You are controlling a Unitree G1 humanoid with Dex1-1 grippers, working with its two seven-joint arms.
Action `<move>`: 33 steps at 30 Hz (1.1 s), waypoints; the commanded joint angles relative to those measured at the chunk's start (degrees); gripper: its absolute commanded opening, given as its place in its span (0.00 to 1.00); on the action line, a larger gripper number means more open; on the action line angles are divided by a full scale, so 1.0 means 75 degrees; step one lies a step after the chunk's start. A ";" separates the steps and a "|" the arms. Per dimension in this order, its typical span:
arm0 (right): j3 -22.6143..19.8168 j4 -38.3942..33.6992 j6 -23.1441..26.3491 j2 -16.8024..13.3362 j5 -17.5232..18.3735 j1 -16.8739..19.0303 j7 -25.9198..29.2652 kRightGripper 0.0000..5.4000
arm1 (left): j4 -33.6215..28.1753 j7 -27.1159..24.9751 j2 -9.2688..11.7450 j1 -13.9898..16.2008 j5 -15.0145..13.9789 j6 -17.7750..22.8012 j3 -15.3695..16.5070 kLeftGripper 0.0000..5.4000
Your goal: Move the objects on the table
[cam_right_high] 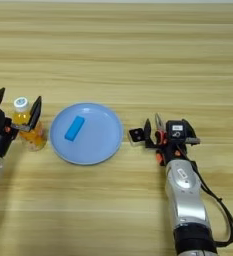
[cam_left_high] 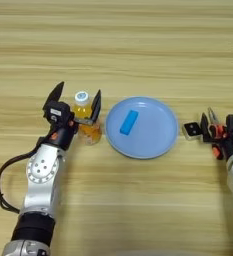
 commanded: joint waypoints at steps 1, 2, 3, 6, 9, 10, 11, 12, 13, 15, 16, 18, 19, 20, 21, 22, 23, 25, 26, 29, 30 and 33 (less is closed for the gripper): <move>-0.0010 0.0045 -0.0034 0.0007 0.0004 -0.0082 -0.0066 1.00 | 0.0231 0.0008 0.0017 -0.0164 0.0111 0.0024 -0.0002 1.00; -0.0010 0.0047 -0.0035 0.0006 0.0006 -0.0084 -0.0064 1.00 | 0.0249 0.0002 0.0018 -0.0172 0.0108 0.0017 -0.0005 1.00; -0.0011 0.0049 -0.0038 0.0005 0.0007 -0.0084 -0.0060 1.00 | 0.0265 -0.0001 0.0018 -0.0178 0.0109 0.0013 -0.0009 1.00; -0.0009 0.0048 -0.0035 0.0003 0.0009 -0.0086 -0.0052 1.00 | 0.0319 0.0000 0.0011 -0.0203 0.0127 0.0007 -0.0025 1.00; -0.0009 0.0043 -0.0031 0.0001 0.0011 -0.0084 -0.0048 1.00 | 0.0333 -0.0014 0.0003 -0.0207 0.0114 -0.0011 -0.0034 1.00; -0.0011 0.0040 -0.0032 -0.0001 0.0012 -0.0083 -0.0046 1.00 | 0.0334 -0.0011 0.0000 -0.0207 0.0114 -0.0016 -0.0035 1.00; -0.0012 0.0039 -0.0032 -0.0001 0.0014 -0.0083 -0.0045 1.00 | 0.0336 -0.0009 -0.0001 -0.0207 0.0114 -0.0020 -0.0035 1.00; -0.0012 0.0038 -0.0032 -0.0002 0.0013 -0.0084 -0.0045 1.00 | 0.0338 -0.0005 -0.0002 -0.0208 0.0117 -0.0021 -0.0035 1.00; -0.0011 0.0037 -0.0031 -0.0002 0.0013 -0.0085 -0.0044 1.00 | 0.0339 0.0002 0.0000 -0.0208 0.0125 -0.0019 -0.0036 1.00; -0.0011 0.0029 -0.0025 -0.0003 0.0014 -0.0086 -0.0043 1.00 | 0.0348 0.0008 0.0003 -0.0205 0.0138 -0.0001 -0.0043 1.00; -0.0012 0.0027 -0.0023 -0.0004 0.0015 -0.0087 -0.0043 1.00 | 0.0354 0.0008 0.0002 -0.0204 0.0138 0.0005 -0.0044 1.00; -0.0014 0.0030 -0.0022 -0.0004 0.0016 -0.0091 -0.0044 1.00 | 0.0382 0.0011 0.0004 -0.0204 0.0133 0.0005 -0.0036 1.00; -0.0013 0.0033 -0.0022 -0.0003 0.0015 -0.0093 -0.0045 1.00 | 0.0390 0.0011 0.0004 -0.0201 0.0124 0.0006 -0.0029 1.00; -0.0013 0.0036 -0.0022 -0.0004 0.0016 -0.0095 -0.0042 1.00 | 0.0391 0.0013 0.0003 -0.0197 0.0121 0.0006 -0.0026 1.00; -0.0012 0.0039 -0.0021 -0.0004 0.0017 -0.0099 -0.0040 1.00 | 0.0387 0.0015 0.0004 -0.0191 0.0123 0.0008 -0.0027 1.00; -0.0011 0.0044 -0.0020 -0.0004 0.0018 -0.0105 -0.0037 1.00 | 0.0383 0.0018 0.0005 -0.0187 0.0128 0.0010 -0.0029 1.00; -0.0011 0.0049 -0.0020 -0.0004 0.0018 -0.0111 -0.0037 1.00 | 0.0383 0.0020 0.0006 -0.0184 0.0131 0.0014 -0.0031 1.00; -0.0010 0.0056 -0.0019 -0.0004 0.0019 -0.0122 -0.0036 1.00 | 0.0389 0.0016 0.0007 -0.0163 0.0134 0.0030 -0.0038 1.00; -0.0009 0.0058 -0.0019 -0.0002 0.0019 -0.0126 -0.0037 1.00 | 0.0397 0.0014 0.0005 -0.0149 0.0136 0.0032 -0.0043 1.00; -0.0005 0.0052 -0.0016 0.0001 0.0018 -0.0130 -0.0037 1.00 | 0.0428 0.0018 0.0009 -0.0114 0.0164 0.0041 -0.0059 1.00; -0.0004 0.0049 -0.0013 0.0002 0.0018 -0.0131 -0.0036 1.00 | 0.0440 0.0019 0.0011 -0.0107 0.0170 0.0041 -0.0062 1.00; -0.0003 0.0049 -0.0013 0.0005 0.0017 -0.0134 -0.0041 1.00 | 0.0464 0.0023 0.0016 -0.0087 0.0180 0.0039 -0.0070 1.00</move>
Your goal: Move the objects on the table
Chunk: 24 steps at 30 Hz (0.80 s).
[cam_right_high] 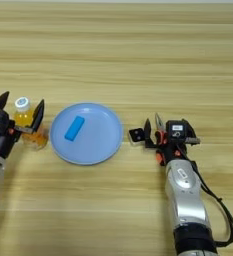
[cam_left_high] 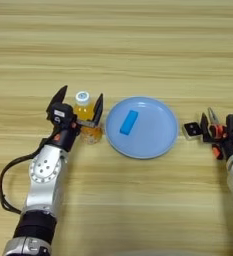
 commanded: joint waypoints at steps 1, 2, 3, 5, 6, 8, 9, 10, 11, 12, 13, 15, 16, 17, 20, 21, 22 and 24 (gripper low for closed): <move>-0.0002 0.0051 -0.0013 0.0006 0.0014 -0.0132 -0.0050 1.00 | 0.0118 0.0015 0.0019 0.0027 0.0155 0.0045 -0.0028 1.00; -0.0003 0.0053 -0.0013 0.0007 0.0015 -0.0133 -0.0050 1.00 | 0.0142 0.0013 0.0015 0.0033 0.0155 0.0045 -0.0032 1.00; -0.0003 0.0055 -0.0013 0.0007 0.0015 -0.0132 -0.0051 1.00 | 0.0167 0.0007 0.0008 0.0041 0.0150 0.0053 -0.0038 1.00; -0.0006 0.0049 -0.0010 0.0006 0.0018 -0.0130 -0.0049 1.00 | 0.0212 0.0002 -0.0014 0.0062 0.0144 0.0064 -0.0055 1.00; -0.0009 0.0046 -0.0009 0.0005 0.0019 -0.0128 -0.0052 1.00 | 0.0241 -0.0001 -0.0031 0.0076 0.0146 0.0054 -0.0069 1.00; -0.0017 0.0054 -0.0012 -0.0001 0.0023 -0.0128 -0.0053 1.00 | 0.0277 0.0000 -0.0050 0.0088 0.0153 0.0037 -0.0086 1.00; -0.0024 0.0072 -0.0020 -0.0006 0.0029 -0.0131 -0.0048 1.00 | 0.0284 0.0005 -0.0058 0.0093 0.0162 0.0033 -0.0094 1.00; -0.0028 0.0086 -0.0025 -0.0011 0.0030 -0.0136 -0.0046 1.00 | 0.0285 0.0005 -0.0061 0.0093 0.0166 0.0031 -0.0099 1.00; -0.0030 0.0097 -0.0027 -0.0013 0.0030 -0.0141 -0.0045 1.00 | 0.0289 0.0006 -0.0063 0.0091 0.0167 0.0029 -0.0102 1.00; -0.0027 0.0097 -0.0026 -0.0009 0.0029 -0.0144 -0.0044 1.00 | 0.0295 0.0007 -0.0061 0.0088 0.0169 0.0023 -0.0103 1.00; -0.0024 0.0097 -0.0024 -0.0006 0.0026 -0.0147 -0.0044 1.00 | 0.0299 0.0004 -0.0058 0.0084 0.0166 0.0016 -0.0104 1.00; -0.0022 0.0105 -0.0029 0.0000 0.0024 -0.0154 -0.0047 1.00 | 0.0308 0.0000 -0.0052 0.0076 0.0162 0.0001 -0.0099 1.00; -0.0022 0.0110 -0.0032 0.0001 0.0023 -0.0157 -0.0050 1.00 | 0.0314 -0.0004 -0.0051 0.0071 0.0158 -0.0007 -0.0096 1.00; -0.0022 0.0114 -0.0034 0.0002 0.0022 -0.0158 -0.0053 1.00 | 0.0319 0.0000 -0.0049 0.0067 0.0162 -0.0018 -0.0091 1.00; -0.0023 0.0114 -0.0034 0.0006 0.0018 -0.0157 -0.0063 1.00 | 0.0327 -0.0018 -0.0055 0.0056 0.0160 -0.0041 -0.0073 0.96; -0.0024 0.0115 -0.0035 0.0006 0.0019 -0.0156 -0.0064 1.00 | 0.0329 -0.0027 -0.0059 0.0053 0.0158 -0.0046 -0.0067 0.94; -0.0024 0.0119 -0.0037 0.0007 0.0018 -0.0156 -0.0066 1.00 | 0.0331 -0.0033 -0.0062 0.0050 0.0155 -0.0052 -0.0061 0.92; -0.0024 0.0135 -0.0046 0.0009 0.0018 -0.0158 -0.0067 1.00 | 0.0336 -0.0047 -0.0064 0.0043 0.0151 -0.0064 -0.0053 0.89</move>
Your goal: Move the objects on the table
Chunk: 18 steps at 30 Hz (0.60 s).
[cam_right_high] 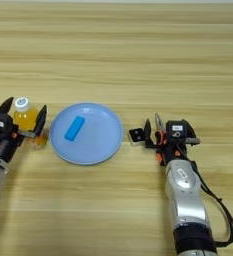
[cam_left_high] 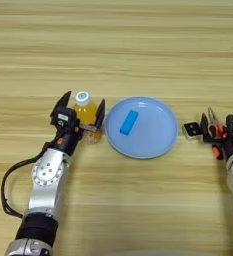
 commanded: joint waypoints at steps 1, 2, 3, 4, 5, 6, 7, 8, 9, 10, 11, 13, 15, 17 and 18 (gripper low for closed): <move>-0.0017 0.0103 -0.0052 0.0008 0.0016 -0.0147 -0.0066 1.00 | 0.0067 -0.0039 -0.0002 -0.0017 0.0026 -0.0056 0.0013 0.87; -0.0018 0.0107 -0.0055 0.0008 0.0018 -0.0148 -0.0066 1.00 | 0.0069 -0.0048 -0.0002 -0.0020 0.0021 -0.0060 0.0015 0.86; -0.0020 0.0111 -0.0059 0.0008 0.0018 -0.0150 -0.0067 1.00 | 0.0073 -0.0046 0.0000 -0.0023 0.0023 -0.0060 0.0019 0.84; -0.0021 0.0114 -0.0062 0.0007 0.0018 -0.0152 -0.0068 1.00 | 0.0079 -0.0044 0.0000 -0.0025 0.0022 -0.0059 0.0024 0.83; -0.0022 0.0114 -0.0064 0.0006 0.0020 -0.0154 -0.0067 1.00 | 0.0085 -0.0043 0.0001 -0.0027 0.0022 -0.0060 0.0028 0.80; -0.0023 0.0116 -0.0065 0.0005 0.0020 -0.0155 -0.0067 1.00 | 0.0093 -0.0042 0.0001 -0.0028 0.0023 -0.0061 0.0030 0.79; -0.0024 0.0115 -0.0065 0.0004 0.0019 -0.0157 -0.0069 1.00 | 0.0103 -0.0040 0.0002 -0.0030 0.0027 -0.0064 0.0030 0.76; -0.0025 0.0113 -0.0065 0.0003 0.0019 -0.0158 -0.0068 1.00 | 0.0110 -0.0037 0.0003 -0.0033 0.0032 -0.0067 0.0031 0.74; -0.0025 0.0115 -0.0066 0.0002 0.0019 -0.0161 -0.0069 1.00 | 0.0116 -0.0037 0.0002 -0.0036 0.0029 -0.0067 0.0034 0.73; -0.0026 0.0118 -0.0068 0.0002 0.0019 -0.0164 -0.0069 1.00 | 0.0125 -0.0035 0.0002 -0.0041 0.0030 -0.0069 0.0035 0.71; -0.0025 0.0121 -0.0070 0.0002 0.0018 -0.0167 -0.0070 1.00 | 0.0132 -0.0034 0.0002 -0.0046 0.0029 -0.0072 0.0037 0.68; -0.0025 0.0117 -0.0071 0.0002 0.0016 -0.0167 -0.0072 1.00 | 0.0151 -0.0033 0.0003 -0.0055 0.0029 -0.0080 0.0041 0.66; -0.0024 0.0114 -0.0078 0.0003 0.0016 -0.0167 -0.0073 1.00 | 0.0171 -0.0034 0.0004 -0.0064 0.0031 -0.0089 0.0047 0.65; -0.0024 0.0119 -0.0087 0.0003 0.0015 -0.0169 -0.0076 1.00 | 0.0185 -0.0037 0.0004 -0.0071 0.0028 -0.0094 0.0053 0.64; -0.0024 0.0117 -0.0091 0.0003 0.0014 -0.0167 -0.0078 1.00 | 0.0191 -0.0035 0.0004 -0.0073 0.0029 -0.0096 0.0055 0.64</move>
